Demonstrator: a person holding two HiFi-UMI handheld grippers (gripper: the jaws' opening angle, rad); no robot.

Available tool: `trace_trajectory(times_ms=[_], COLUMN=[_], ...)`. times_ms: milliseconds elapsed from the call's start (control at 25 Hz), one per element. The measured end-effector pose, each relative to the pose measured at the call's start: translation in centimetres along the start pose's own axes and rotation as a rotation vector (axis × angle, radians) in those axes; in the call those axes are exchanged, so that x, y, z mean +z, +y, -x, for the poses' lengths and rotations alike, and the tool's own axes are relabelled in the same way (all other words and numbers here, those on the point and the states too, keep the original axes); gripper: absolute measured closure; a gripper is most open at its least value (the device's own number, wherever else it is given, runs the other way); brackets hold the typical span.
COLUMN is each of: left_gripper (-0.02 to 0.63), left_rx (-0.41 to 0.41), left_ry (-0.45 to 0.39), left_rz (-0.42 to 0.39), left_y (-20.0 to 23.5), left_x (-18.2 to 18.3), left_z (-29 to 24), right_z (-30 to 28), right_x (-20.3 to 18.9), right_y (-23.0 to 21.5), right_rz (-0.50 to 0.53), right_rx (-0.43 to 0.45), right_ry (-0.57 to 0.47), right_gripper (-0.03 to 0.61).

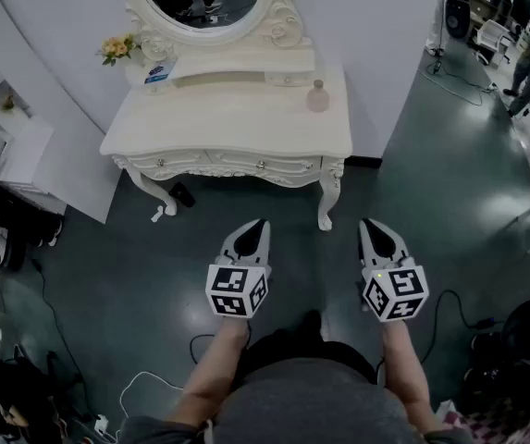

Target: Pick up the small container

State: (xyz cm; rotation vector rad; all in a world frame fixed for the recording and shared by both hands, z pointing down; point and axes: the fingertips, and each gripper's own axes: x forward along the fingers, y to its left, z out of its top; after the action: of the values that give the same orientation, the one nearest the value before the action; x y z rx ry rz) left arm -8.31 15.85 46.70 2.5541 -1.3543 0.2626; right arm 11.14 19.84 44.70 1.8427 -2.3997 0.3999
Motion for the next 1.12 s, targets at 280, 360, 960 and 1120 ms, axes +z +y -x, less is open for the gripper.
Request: trace_trajectory(times_ms=[280, 360, 960, 1120], left_gripper=[0.607, 0.607, 0.607, 0.607], left_rx=[0.004, 0.011, 0.046, 0.05], left_ry=[-0.016, -0.022, -0.034, -0.03], left_rz=[0.033, 0.028, 0.027, 0.027], left_y=[-1.0, -1.1, -1.5, -1.7], left_x=[0.6, 0.8, 0.8, 1.0], left_z=[-2.3, -2.6, -3.5, -3.5], right_z=[-0.8, -1.0, -1.3, -1.4], right_x=[-0.2, -0.1, 0.9, 1.1], right_y=[-1.4, -1.4, -2.7, -2.8], right_rz=[-0.004, 0.004, -0.023, -0.033], right_rx=[0.027, 0.037, 0.052, 0.057], right_ry=[0.006, 0.005, -0.035, -0.033], right_gripper=[0.575, 0.575, 0.552, 0.509])
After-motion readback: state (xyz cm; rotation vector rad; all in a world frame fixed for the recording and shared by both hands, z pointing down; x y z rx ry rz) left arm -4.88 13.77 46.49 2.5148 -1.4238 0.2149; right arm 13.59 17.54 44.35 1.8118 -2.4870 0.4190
